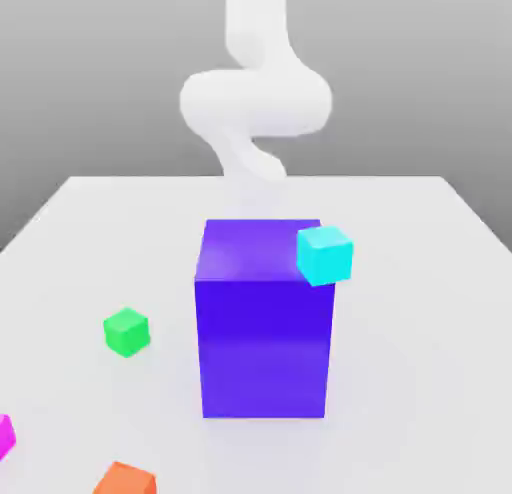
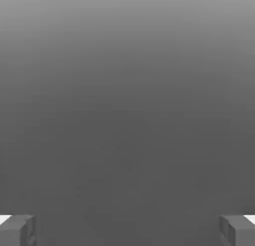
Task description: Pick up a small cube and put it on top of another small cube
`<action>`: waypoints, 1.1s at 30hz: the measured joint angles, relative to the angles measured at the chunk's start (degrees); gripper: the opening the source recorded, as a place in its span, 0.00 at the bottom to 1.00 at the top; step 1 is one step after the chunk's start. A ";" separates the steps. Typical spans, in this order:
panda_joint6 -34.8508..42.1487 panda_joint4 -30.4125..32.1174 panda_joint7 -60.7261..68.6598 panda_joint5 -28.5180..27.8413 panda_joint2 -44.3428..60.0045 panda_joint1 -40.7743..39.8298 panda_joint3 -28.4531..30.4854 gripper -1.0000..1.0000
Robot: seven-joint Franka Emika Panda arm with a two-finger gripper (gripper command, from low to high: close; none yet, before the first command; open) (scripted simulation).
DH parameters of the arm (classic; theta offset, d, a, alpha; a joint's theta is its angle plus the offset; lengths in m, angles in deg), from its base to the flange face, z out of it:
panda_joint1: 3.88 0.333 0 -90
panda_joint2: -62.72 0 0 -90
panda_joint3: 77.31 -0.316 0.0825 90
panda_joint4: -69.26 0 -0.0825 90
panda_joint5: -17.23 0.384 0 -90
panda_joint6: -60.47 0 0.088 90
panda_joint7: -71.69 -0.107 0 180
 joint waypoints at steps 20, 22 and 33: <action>-9.79 -3.00 -46.67 -11.10 41.81 -24.24 0.02 0.50; -11.03 -3.21 -49.90 -10.19 45.73 -25.47 0.66 0.50; -19.62 -4.82 -59.28 2.81 66.37 -32.02 2.74 0.50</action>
